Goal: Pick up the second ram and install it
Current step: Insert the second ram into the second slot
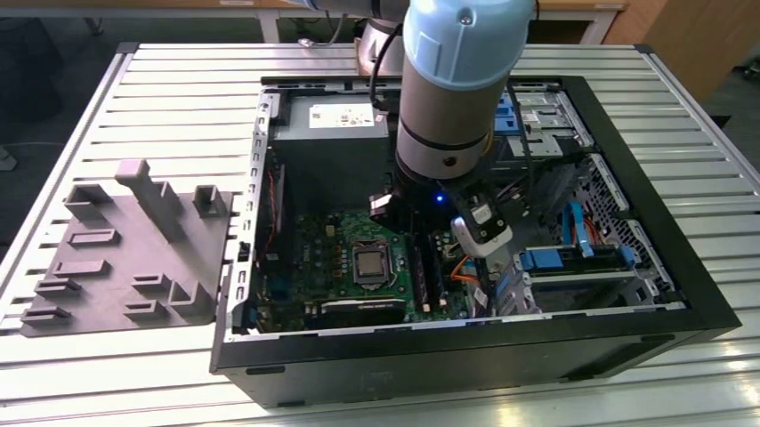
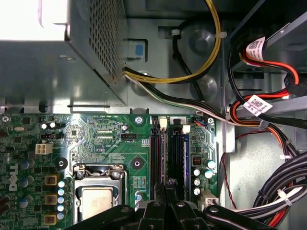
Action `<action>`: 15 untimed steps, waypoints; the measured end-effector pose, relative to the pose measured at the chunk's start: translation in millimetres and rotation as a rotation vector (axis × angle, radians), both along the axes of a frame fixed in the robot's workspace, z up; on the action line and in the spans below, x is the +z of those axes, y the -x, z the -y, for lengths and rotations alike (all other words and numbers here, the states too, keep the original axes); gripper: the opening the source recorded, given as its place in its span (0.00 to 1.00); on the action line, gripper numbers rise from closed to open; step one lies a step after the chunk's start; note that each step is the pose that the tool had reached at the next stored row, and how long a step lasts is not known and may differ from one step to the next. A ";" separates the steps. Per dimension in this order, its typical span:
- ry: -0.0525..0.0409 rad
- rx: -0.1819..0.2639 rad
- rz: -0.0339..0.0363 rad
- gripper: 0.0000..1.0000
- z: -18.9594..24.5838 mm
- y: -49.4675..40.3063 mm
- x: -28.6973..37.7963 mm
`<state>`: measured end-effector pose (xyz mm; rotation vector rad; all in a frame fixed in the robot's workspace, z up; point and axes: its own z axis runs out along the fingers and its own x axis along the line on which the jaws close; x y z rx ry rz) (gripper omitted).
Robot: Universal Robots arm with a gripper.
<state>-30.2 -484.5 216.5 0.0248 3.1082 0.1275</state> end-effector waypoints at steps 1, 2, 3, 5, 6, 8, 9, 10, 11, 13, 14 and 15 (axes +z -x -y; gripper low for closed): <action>-0.0001 0.000 0.0000 0.11 0.0 0.0 -0.1; -0.0001 0.000 0.0001 0.11 0.0 0.0 -0.1; -0.0001 0.000 0.0000 0.13 0.0 0.0 -0.1; -0.0001 0.000 0.0000 0.18 0.0 0.0 -0.2; -0.0001 0.000 0.0000 0.18 0.0 0.0 -0.2; -0.0001 0.000 0.0000 0.25 0.0 0.0 -0.2; -0.0001 0.000 0.0000 0.25 0.0 0.0 -0.2; 0.0000 0.000 0.0000 0.25 0.0 0.0 0.2; -0.0002 0.000 0.0001 0.25 0.0 0.0 1.5; -0.0001 0.000 0.0001 0.25 0.0 0.0 7.0; -0.0001 0.000 0.0001 0.25 0.0 0.0 10.2; -0.0001 0.000 0.0001 0.25 0.0 0.0 13.7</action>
